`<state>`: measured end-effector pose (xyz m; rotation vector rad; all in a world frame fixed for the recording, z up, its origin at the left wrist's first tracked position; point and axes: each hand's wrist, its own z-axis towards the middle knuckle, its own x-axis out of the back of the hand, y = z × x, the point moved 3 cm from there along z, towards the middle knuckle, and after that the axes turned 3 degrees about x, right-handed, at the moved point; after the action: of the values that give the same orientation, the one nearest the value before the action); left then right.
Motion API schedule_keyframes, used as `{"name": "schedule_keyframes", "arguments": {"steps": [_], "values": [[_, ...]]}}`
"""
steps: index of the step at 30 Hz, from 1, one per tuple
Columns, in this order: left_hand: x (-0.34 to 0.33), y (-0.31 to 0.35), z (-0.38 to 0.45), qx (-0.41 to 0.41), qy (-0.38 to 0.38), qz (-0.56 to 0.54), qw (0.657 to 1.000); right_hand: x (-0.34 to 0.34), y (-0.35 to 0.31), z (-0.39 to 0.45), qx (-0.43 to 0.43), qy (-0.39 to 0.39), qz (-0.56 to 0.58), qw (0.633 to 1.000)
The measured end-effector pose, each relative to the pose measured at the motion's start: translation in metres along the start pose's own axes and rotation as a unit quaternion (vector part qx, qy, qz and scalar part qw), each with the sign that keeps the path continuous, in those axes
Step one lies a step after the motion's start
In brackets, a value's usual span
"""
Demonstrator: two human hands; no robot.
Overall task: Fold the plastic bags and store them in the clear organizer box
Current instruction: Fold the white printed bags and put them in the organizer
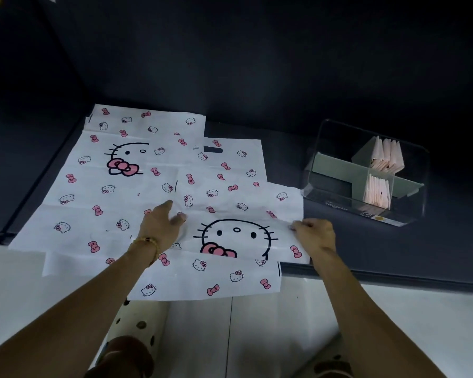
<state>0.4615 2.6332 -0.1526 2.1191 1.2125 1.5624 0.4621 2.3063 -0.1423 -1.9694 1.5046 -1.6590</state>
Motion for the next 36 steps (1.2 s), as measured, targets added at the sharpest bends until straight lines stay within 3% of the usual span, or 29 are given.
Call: {"name": "schedule_keyframes", "arguments": {"steps": [7, 14, 24, 26, 28, 30, 33, 36], "values": [[0.006, 0.003, 0.006, 0.011, 0.038, 0.060, 0.997, -0.004, 0.000, 0.001, -0.002, 0.043, -0.046, 0.998], [0.008, 0.001, 0.005, -0.024, 0.033, 0.131, 0.991, -0.007, 0.001, 0.002, 0.011, 0.043, -0.054, 0.998], [0.009, -0.008, 0.004, -0.011, 0.078, 0.184, 0.980, -0.016, -0.003, -0.001, 0.034, 0.046, -0.081, 0.995], [0.011, -0.005, 0.001, -0.020, 0.115, 0.216, 0.969, -0.016, -0.003, 0.000, 0.035, 0.045, -0.082, 0.995], [0.013, 0.003, -0.006, -0.087, 0.177, 0.256, 0.946, -0.016, -0.003, 0.001, 0.038, 0.045, -0.084, 0.995], [0.007, 0.015, -0.014, -0.210, 0.179, 0.300, 0.913, -0.017, -0.003, 0.001, 0.038, 0.045, -0.081, 0.995], [-0.018, 0.020, -0.027, -0.390, 0.059, 0.308, 0.866, -0.016, -0.004, 0.001, 0.038, 0.041, -0.079, 0.995], [-0.036, 0.006, -0.032, -0.399, -0.026, 0.321, 0.859, -0.013, -0.008, -0.003, 0.044, 0.027, -0.099, 0.994]]}}
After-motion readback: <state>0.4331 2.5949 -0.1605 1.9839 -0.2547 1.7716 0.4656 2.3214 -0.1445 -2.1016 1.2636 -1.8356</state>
